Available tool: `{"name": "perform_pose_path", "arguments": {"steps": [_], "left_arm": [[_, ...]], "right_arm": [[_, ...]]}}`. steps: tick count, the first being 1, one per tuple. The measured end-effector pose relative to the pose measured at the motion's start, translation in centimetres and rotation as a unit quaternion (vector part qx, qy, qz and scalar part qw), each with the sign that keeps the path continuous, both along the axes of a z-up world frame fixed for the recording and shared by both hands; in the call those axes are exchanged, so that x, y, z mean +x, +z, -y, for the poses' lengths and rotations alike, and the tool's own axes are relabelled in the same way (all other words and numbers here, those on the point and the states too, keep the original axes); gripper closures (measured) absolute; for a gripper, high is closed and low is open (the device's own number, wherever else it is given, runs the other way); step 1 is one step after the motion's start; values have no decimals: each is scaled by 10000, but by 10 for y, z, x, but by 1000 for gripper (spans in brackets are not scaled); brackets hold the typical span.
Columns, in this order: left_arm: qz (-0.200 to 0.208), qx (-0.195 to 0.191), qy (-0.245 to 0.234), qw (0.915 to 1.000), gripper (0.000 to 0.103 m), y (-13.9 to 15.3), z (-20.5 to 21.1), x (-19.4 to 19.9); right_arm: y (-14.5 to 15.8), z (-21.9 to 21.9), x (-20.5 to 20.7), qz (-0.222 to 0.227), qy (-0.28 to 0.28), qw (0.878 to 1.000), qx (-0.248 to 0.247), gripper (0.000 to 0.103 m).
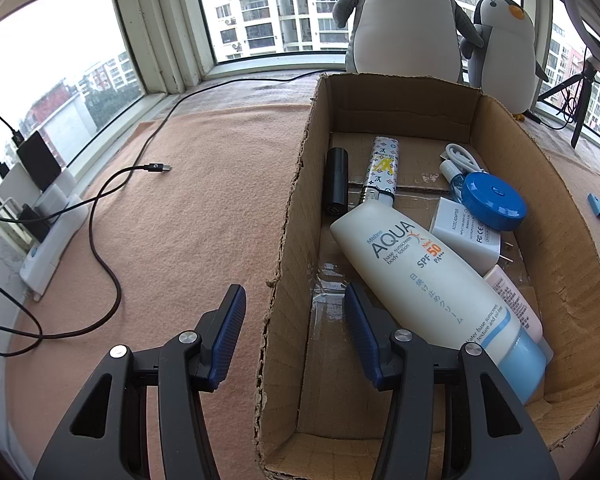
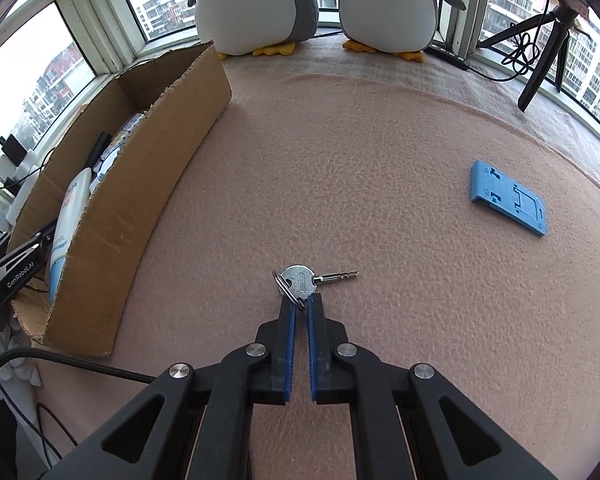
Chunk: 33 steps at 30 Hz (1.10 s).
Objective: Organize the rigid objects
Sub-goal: 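Carry the key into the box and open the right gripper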
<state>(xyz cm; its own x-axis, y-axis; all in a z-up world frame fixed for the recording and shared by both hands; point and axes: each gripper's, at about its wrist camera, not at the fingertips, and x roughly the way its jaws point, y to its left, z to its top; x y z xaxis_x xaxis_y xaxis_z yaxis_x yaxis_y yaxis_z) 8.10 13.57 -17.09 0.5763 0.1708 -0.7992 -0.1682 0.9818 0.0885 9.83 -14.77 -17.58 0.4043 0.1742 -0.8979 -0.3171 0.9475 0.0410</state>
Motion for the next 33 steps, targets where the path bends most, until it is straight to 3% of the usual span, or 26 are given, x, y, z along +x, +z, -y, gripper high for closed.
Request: {"name": "perform_pose_path", "arguments": {"steps": [14, 25, 33], "left_arm": [[1, -1, 1, 10000, 52, 0, 0, 0], [2, -2, 1, 10000, 52, 0, 0, 0], [3, -2, 1, 10000, 52, 0, 0, 0]], "right_arm": [[13, -1, -8, 317, 164, 9993, -95, 101], [48, -8, -9, 698, 303, 9971, 51, 101], [86, -39, -5, 1004, 643, 9924, 320, 101]]}}
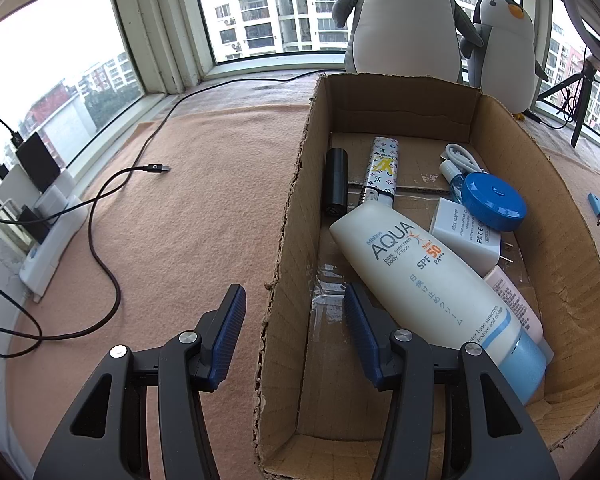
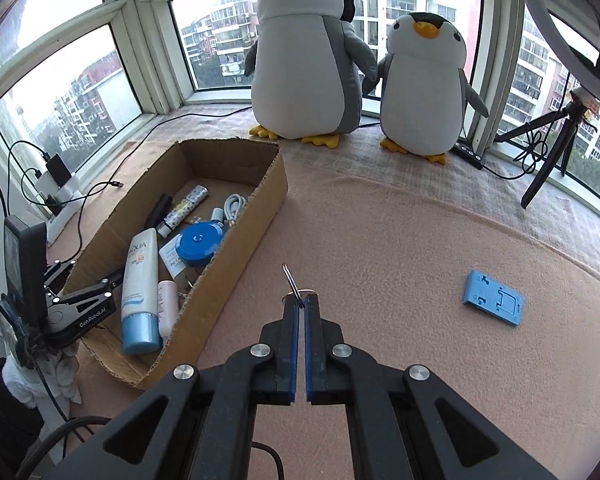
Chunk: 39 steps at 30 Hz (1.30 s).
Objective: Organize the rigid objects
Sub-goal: 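Carry the key into the box and open the right gripper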
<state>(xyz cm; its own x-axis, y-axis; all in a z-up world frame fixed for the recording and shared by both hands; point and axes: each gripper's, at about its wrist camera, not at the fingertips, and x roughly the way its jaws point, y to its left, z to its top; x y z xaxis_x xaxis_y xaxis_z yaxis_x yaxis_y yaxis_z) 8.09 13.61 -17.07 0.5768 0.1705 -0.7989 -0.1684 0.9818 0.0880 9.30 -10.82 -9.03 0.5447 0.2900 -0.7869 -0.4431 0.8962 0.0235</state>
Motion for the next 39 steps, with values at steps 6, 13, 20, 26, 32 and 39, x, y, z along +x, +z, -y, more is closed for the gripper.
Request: {"name": "perform_pose_path", "arguments": {"steps": [6, 13, 20, 26, 32, 39], "left_arm": [[0, 0, 1, 10000, 52, 0, 0, 0], [0, 0, 0, 10000, 52, 0, 0, 0], [-1, -3, 2, 10000, 52, 0, 0, 0], [-1, -2, 3, 10000, 52, 0, 0, 0], [1, 0, 0, 10000, 52, 0, 0, 0], [1, 1, 5, 10000, 52, 0, 0, 0]], "right_arm": [[15, -32, 1, 46, 349, 9991, 231, 101], [9, -63, -9, -69, 710, 9971, 272, 101], [-1, -80, -17, -176, 890, 9956, 230, 101], [-7, -83, -18, -245, 921, 9953, 189, 101], [-6, -81, -18, -202, 889, 9955, 250, 90], [-1, -75, -22, 29, 852, 9957, 372, 49]]}}
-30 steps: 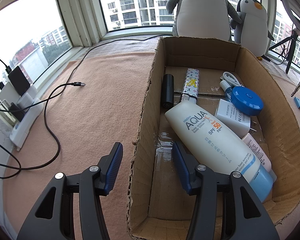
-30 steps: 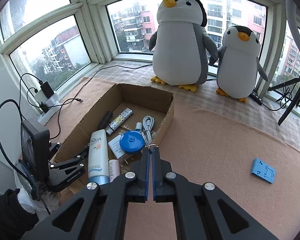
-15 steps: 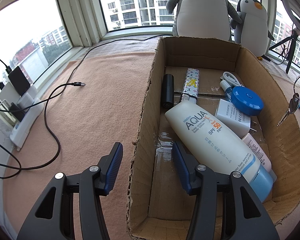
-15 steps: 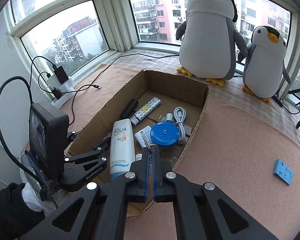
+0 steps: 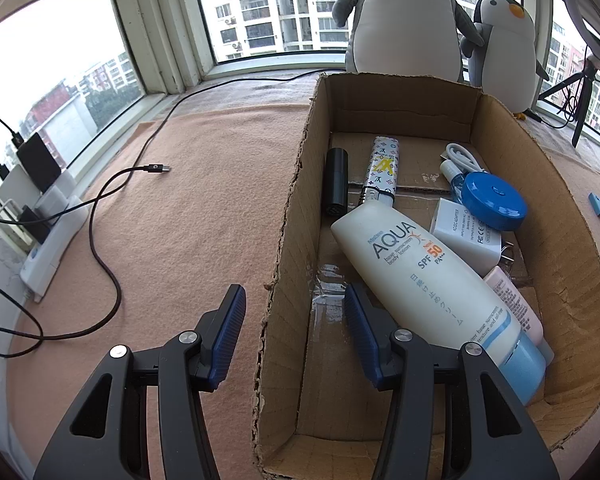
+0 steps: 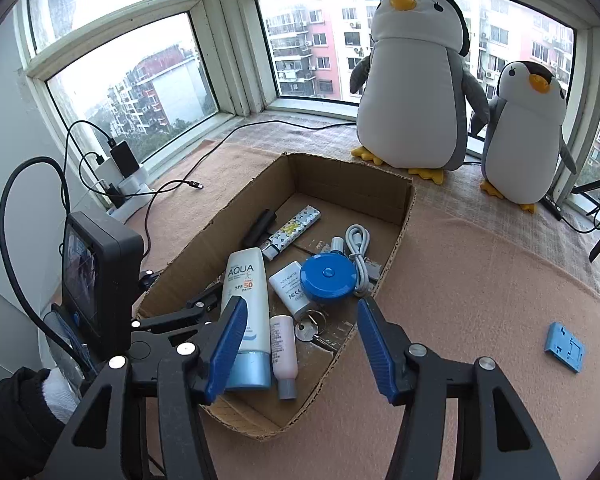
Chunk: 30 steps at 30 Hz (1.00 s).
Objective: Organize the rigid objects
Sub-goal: 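Carry the key into the box and open the right gripper, then move the right tool to the blue phone stand and grasp it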
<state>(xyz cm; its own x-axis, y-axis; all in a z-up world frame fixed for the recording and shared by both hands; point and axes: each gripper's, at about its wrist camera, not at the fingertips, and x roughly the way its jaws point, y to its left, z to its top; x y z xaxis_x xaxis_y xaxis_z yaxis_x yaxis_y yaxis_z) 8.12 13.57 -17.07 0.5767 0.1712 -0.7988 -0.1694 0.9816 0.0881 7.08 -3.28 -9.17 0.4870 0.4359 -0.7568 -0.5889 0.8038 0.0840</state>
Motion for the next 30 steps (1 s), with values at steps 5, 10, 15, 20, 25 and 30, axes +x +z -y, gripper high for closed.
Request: {"name": "perform_pose_path", "arguments": {"steps": [5, 10, 15, 20, 25, 30], "left_arm": [[0, 1, -1, 10000, 52, 0, 0, 0], [-1, 5, -3, 10000, 52, 0, 0, 0], [-1, 4, -2, 10000, 52, 0, 0, 0], [-12, 32, -20, 10000, 52, 0, 0, 1], [-23, 64, -27, 10000, 52, -1, 1, 2], [-39, 118, -31, 9999, 52, -1, 2, 3]], "right_arm": [[-1, 9, 0, 8, -42, 9999, 104, 48], [1, 25, 3, -20, -143, 9995, 269, 47], [-2, 51, 8, -70, -487, 9986, 187, 47], [-6, 95, 18, -146, -1009, 9946, 201, 47], [-10, 151, 29, -122, -1500, 9885, 122, 47], [-26, 204, 53, -219, -1828, 9828, 132, 47]]}}
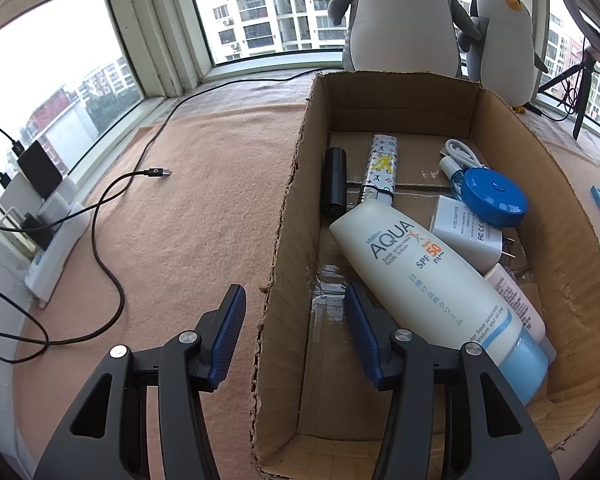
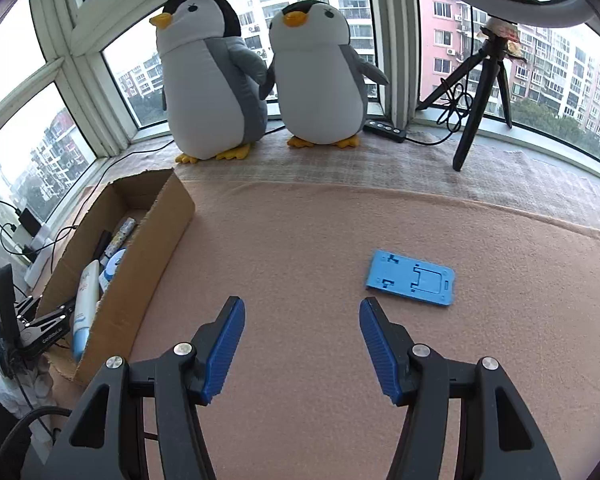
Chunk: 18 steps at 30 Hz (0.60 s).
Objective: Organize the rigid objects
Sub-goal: 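Move the right tool to the blue phone stand and grasp it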
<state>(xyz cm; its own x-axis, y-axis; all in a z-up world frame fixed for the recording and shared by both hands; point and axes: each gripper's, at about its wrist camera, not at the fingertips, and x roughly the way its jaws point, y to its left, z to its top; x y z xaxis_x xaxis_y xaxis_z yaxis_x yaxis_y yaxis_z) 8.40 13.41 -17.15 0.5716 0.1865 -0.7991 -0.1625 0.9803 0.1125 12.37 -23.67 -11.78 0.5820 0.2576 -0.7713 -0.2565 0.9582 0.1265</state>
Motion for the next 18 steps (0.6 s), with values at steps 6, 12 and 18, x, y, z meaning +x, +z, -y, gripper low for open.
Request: {"name": "perform_pose_path", "arguments": {"steps": [6, 12, 18], "left_arm": [[-31, 91, -3, 10000, 52, 1, 1, 1], [-38, 160, 18, 9999, 52, 1, 2, 1], [-57, 232, 31, 9997, 52, 0, 3, 2]], "right_arm": [[-23, 37, 39, -238, 6, 9997, -8, 47], [-35, 47, 70, -486, 118, 9987, 137, 47], [-48, 54, 95, -802, 242, 9962, 244, 47]]}}
